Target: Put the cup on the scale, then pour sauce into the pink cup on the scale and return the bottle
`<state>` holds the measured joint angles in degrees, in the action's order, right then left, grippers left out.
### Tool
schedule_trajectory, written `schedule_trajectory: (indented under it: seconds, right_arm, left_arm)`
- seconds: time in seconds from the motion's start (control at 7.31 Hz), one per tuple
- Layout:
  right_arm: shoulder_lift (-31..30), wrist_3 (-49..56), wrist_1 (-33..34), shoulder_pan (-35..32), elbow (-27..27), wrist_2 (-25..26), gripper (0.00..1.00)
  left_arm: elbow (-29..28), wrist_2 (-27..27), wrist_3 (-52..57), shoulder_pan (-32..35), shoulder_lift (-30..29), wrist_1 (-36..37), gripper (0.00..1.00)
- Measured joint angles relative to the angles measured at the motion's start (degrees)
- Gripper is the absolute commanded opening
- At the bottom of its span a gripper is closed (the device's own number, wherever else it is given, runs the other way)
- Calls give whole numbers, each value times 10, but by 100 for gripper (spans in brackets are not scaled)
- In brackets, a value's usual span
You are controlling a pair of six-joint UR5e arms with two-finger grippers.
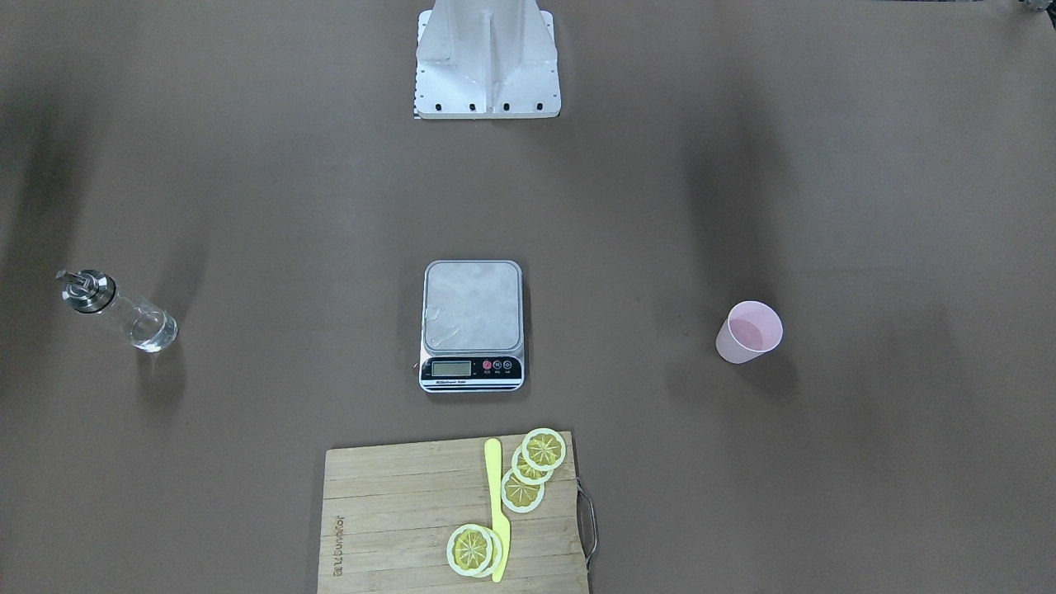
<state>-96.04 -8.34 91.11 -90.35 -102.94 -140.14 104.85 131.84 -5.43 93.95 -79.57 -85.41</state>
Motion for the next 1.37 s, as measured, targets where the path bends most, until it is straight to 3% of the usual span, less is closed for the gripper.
schedule_trajectory:
  seconds: [1.37]
  right_arm:
    - [14,0,1,4,-8,-6,100]
  left_arm:
    - [-6,17,3,-1,-32,-33,98]
